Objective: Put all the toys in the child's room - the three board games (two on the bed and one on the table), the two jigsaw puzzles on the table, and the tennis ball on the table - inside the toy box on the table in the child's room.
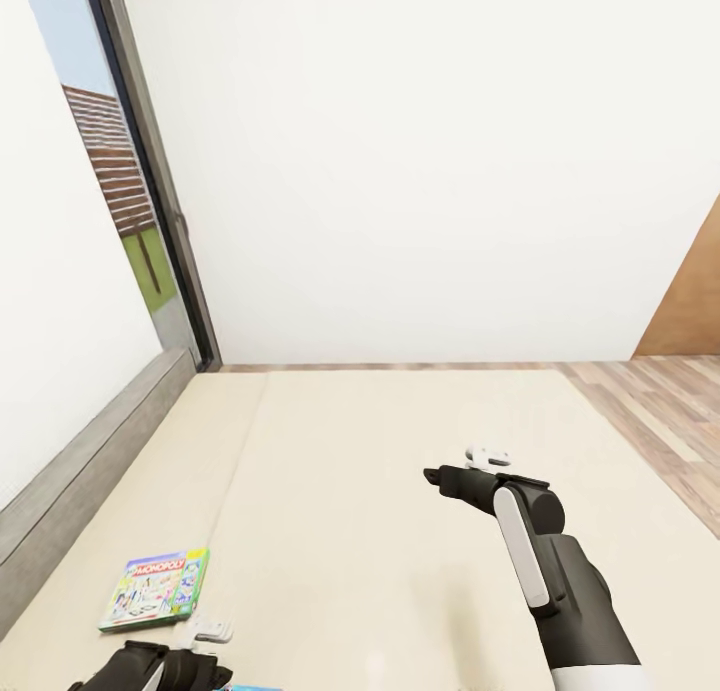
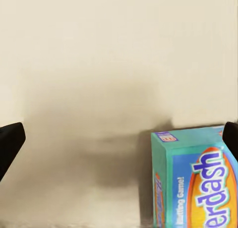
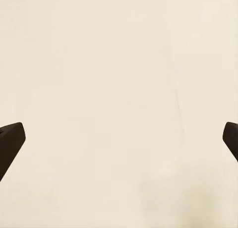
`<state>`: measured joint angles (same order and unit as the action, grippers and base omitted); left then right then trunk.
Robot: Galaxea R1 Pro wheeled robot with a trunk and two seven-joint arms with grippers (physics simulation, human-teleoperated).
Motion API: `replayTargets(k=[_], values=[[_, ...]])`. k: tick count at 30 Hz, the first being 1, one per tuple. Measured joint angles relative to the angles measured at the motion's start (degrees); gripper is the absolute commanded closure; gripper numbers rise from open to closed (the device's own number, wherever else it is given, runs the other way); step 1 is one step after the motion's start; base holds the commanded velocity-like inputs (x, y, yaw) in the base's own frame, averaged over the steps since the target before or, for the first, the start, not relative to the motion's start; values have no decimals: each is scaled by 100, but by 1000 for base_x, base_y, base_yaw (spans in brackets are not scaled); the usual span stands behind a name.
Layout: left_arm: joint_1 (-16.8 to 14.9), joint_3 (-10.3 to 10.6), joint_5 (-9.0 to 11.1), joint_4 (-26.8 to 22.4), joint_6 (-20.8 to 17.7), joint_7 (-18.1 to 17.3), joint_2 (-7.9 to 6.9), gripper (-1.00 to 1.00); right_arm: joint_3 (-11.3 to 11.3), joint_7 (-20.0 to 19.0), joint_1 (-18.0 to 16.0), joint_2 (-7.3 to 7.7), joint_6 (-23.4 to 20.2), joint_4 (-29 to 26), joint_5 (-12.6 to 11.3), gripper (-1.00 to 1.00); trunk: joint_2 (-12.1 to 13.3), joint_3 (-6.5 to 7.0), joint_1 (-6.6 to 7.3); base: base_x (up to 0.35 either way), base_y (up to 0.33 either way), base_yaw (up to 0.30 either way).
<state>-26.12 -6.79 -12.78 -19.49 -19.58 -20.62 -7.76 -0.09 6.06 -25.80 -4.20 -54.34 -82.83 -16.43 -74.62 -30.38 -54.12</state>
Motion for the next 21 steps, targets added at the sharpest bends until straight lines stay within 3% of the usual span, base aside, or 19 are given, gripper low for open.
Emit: replayTargets(k=[4,6,8,12,21], values=[[-4,40,7,296,103,-89,-11,-100,1,0,0,0,2,0,-1,-100,-1,-36,1,0,0,0],[-7,26,107,347,184,-122,-30,-100,1,1,0,0,1,0,-1,-100,-2,-54,2,0,0,0],[3,5,-12,385,267,-316,9,-100,1,3,0,0,3,6,1,-100,0,-74,0,0,0,0],[3,7,-27,399,296,-631,5,-100,1,3,1,0,4,8,0,-100,0,-111,0,0,0,0],[3,41,-29,404,404,-710,2,-100,14,3,0,-1,53,1,-1,-100,0,-159,0,0,0,0]])
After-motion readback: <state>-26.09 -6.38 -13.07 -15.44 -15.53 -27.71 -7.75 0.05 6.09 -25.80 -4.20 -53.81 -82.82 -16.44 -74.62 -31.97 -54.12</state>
